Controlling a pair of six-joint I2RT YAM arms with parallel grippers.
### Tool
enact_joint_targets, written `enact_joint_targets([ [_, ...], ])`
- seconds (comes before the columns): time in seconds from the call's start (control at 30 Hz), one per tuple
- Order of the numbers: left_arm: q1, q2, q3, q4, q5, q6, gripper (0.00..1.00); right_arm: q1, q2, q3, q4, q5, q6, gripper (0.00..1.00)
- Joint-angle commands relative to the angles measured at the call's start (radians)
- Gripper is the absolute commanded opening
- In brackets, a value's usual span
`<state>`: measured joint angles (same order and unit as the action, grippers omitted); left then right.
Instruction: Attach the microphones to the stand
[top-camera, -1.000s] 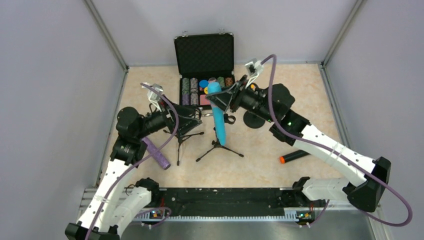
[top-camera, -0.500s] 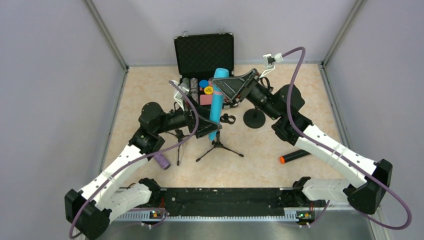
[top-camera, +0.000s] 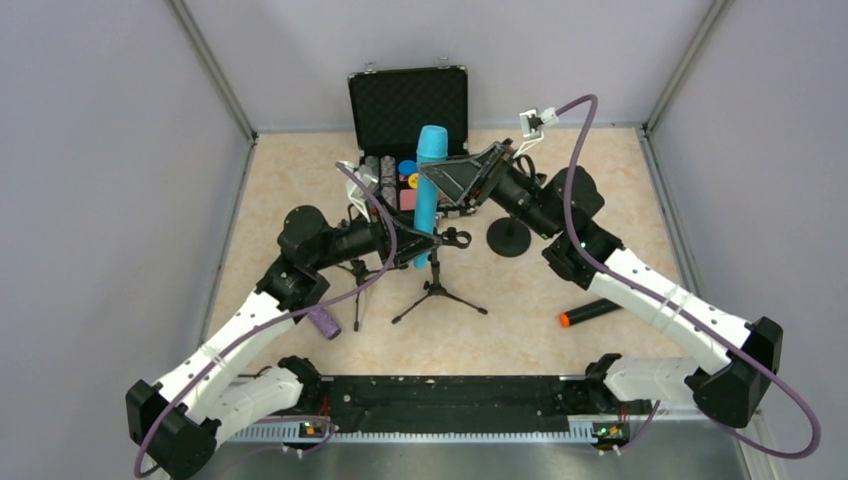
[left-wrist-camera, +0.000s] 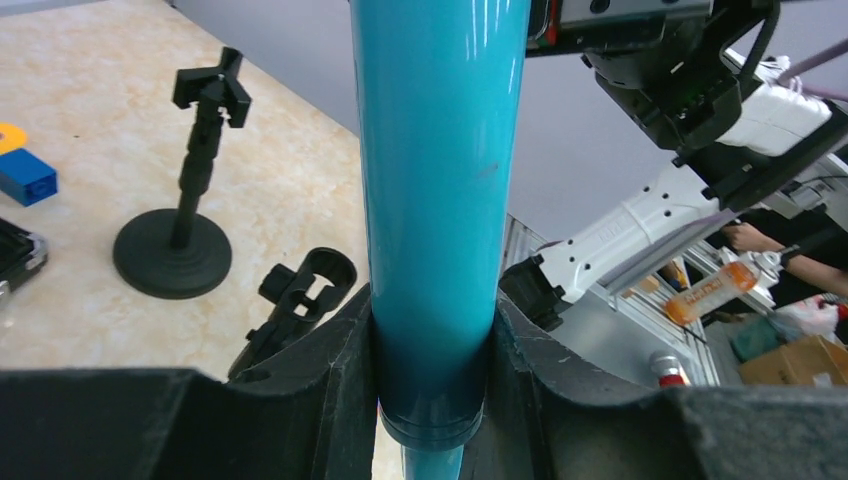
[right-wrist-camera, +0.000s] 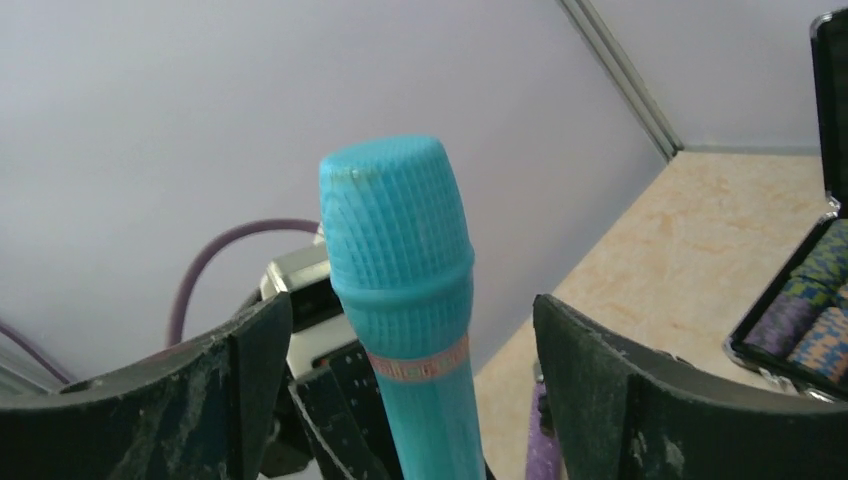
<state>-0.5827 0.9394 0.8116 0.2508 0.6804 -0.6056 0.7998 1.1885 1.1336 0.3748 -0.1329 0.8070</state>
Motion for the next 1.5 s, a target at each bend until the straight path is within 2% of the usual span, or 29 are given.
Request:
enact_joint_targets([
  [0.0, 0.003, -0.034, 0.047, 0.000, -0.089, 0.039, 0.00, -0.037, -0.040, 0.032, -0.095, -0.054, -0.077, 0.92],
  [0.1, 0.004, -0.031, 0.063, -0.025, -0.101, 0.062, 0.00, -0.099, -0.044, 0.046, -0.157, -0.172, -0.098, 0.99],
  [0.23, 0.004, -0.028, 0.075, -0.045, -0.113, 0.082, 0.00, -0.198, -0.036, 0.051, -0.153, -0.401, -0.089, 0.99],
  [0.37, 0.004, -0.019, 0.073, -0.033, -0.094, 0.078, 0.00, -0.225, -0.034, 0.052, -0.137, -0.530, -0.090, 0.99],
  [0.7, 0.003, 0.017, 0.074, 0.024, 0.027, 0.039, 0.00, -0.225, 0.050, 0.027, 0.117, -0.690, 0.072, 0.99],
  [0.87, 0.003, 0.026, 0.079, 0.035, 0.062, 0.031, 0.00, -0.221, 0.092, 0.052, 0.109, -0.696, 0.079, 0.95],
  [1.13, 0.002, 0.035, 0.063, 0.064, 0.082, 0.009, 0.00, -0.182, 0.117, 0.054, 0.132, -0.674, 0.086, 0.99],
  [1.23, 0.002, 0.033, 0.061, 0.060, 0.088, 0.009, 0.00, -0.167, 0.130, 0.060, 0.165, -0.693, 0.095, 0.90],
  [1.33, 0.001, 0.021, 0.050, 0.061, 0.084, 0.007, 0.00, -0.162, 0.146, 0.059, 0.217, -0.719, 0.114, 0.67],
  [1.47, 0.003, 0.011, 0.039, 0.061, 0.089, 0.007, 0.00, -0.158, 0.163, 0.056, 0.280, -0.743, 0.149, 0.58],
])
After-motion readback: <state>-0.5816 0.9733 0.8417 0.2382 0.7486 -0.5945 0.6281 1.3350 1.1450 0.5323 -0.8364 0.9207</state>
